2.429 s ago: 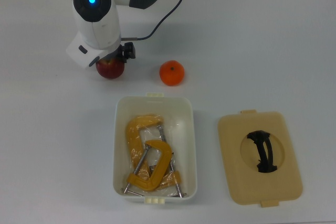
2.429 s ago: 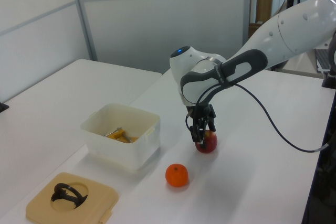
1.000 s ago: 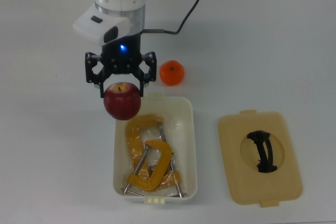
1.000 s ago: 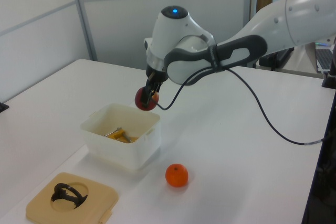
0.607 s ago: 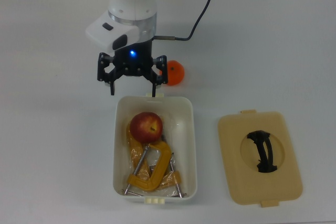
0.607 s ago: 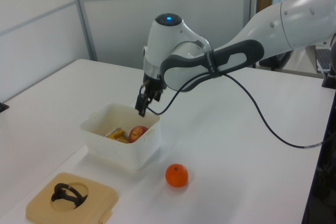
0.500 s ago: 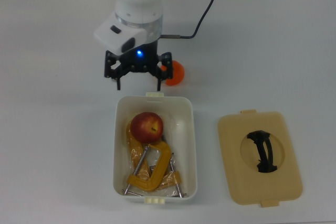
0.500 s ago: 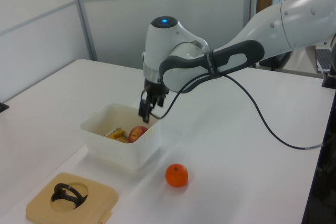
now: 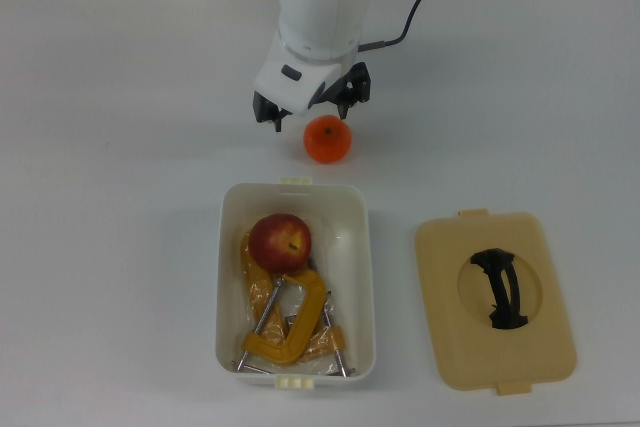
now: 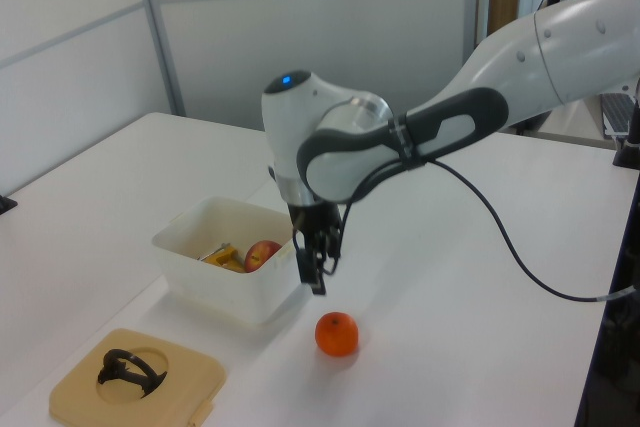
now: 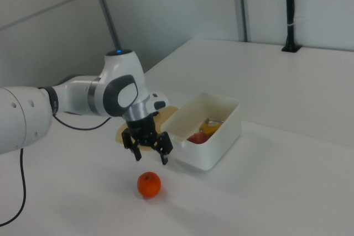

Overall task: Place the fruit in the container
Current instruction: 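Open the gripper and move it over the orange tangerine, then lower the gripper and close it around the tangerine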

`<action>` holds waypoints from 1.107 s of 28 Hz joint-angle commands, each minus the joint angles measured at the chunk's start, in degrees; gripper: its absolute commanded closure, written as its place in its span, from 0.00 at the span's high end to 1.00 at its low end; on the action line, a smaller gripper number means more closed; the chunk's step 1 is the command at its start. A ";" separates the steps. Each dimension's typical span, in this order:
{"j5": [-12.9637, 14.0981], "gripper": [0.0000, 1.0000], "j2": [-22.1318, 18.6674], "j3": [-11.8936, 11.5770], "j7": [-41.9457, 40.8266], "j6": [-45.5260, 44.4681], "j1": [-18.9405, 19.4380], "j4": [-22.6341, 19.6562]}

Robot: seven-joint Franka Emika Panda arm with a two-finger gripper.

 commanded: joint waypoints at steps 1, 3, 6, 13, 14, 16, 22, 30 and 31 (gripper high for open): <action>-0.41 1.00 -0.33 -0.22 -1.67 0.53 1.48 -4.28; -1.46 1.00 0.10 -0.14 -1.58 0.61 1.65 -5.07; -1.55 1.00 0.89 -0.14 -1.50 1.84 1.92 -5.69; -2.52 1.00 3.53 -0.14 0.43 5.88 3.06 -5.87; -2.61 1.00 3.80 -0.14 0.96 6.06 3.15 -5.87; -3.22 1.00 4.24 -0.22 2.02 6.59 3.67 -5.87; -5.69 0.37 4.94 -0.22 2.72 7.03 3.85 -5.78; -5.33 0.19 2.22 -0.57 2.81 5.71 3.15 -3.06; -5.25 0.19 1.96 -0.58 2.90 5.54 2.89 -2.53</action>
